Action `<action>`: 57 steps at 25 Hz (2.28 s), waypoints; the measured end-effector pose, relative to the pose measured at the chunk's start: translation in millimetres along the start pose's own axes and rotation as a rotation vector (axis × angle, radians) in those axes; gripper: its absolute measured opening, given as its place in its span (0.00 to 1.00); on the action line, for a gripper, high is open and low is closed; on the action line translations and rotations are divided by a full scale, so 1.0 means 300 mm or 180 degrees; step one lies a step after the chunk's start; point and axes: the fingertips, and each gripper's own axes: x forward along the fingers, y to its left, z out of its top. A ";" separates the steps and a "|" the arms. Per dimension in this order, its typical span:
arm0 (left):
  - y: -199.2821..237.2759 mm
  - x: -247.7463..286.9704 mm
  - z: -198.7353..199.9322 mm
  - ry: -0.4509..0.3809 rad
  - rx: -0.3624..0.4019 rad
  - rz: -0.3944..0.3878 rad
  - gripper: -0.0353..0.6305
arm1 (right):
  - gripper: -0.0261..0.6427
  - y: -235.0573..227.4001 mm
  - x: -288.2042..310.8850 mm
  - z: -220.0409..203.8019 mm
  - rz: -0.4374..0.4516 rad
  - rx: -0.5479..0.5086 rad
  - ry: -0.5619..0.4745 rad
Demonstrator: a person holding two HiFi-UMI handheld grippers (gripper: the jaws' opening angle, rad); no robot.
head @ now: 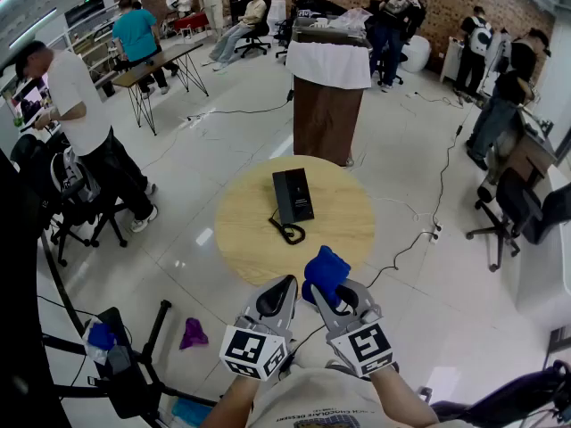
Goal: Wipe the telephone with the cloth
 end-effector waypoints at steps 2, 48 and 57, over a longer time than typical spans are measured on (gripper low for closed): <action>0.013 -0.002 -0.003 0.0012 -0.0008 -0.0003 0.05 | 0.13 0.001 0.007 -0.002 -0.0013 -0.0002 -0.0017; 0.284 0.347 -0.044 0.0258 -0.0047 0.0037 0.05 | 0.13 -0.266 0.324 -0.049 -0.0080 0.0088 0.0075; 0.360 0.469 -0.039 0.0302 -0.0078 0.0073 0.05 | 0.13 -0.359 0.423 -0.028 -0.0012 0.0059 0.0041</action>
